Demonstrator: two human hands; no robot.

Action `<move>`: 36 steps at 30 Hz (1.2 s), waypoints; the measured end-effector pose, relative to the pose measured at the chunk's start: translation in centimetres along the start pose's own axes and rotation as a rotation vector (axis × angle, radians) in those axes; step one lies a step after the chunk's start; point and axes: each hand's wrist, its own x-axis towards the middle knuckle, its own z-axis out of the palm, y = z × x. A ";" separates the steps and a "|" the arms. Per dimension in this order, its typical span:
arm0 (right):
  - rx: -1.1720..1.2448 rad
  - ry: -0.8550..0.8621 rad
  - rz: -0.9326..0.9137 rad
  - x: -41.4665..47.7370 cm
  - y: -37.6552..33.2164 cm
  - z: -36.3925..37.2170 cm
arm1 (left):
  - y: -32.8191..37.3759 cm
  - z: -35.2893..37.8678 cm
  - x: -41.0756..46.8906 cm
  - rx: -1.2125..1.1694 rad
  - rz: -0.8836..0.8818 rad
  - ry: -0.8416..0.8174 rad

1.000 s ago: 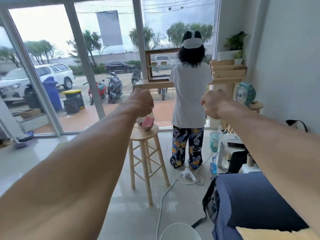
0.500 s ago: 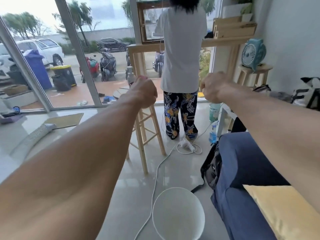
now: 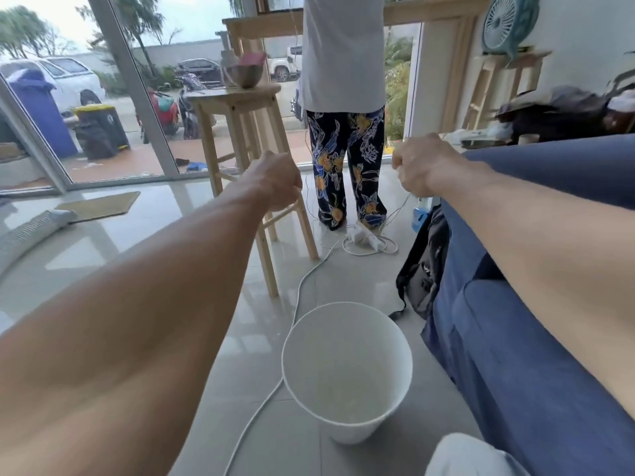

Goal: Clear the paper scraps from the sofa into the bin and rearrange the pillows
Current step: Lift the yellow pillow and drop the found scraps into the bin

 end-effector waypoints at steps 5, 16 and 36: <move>0.047 -0.062 0.018 -0.4 0.6 5.5 | -0.6 4.4 -2.0 -0.007 -0.010 -0.002; 0.082 -0.334 -0.032 -4.7 -2.1 20.9 | -4.6 14.6 -6.9 0.052 -0.074 -0.166; 0.177 -0.592 -0.112 -9.0 -2.0 32.5 | -8.1 24.5 -10.9 0.026 -0.239 -0.341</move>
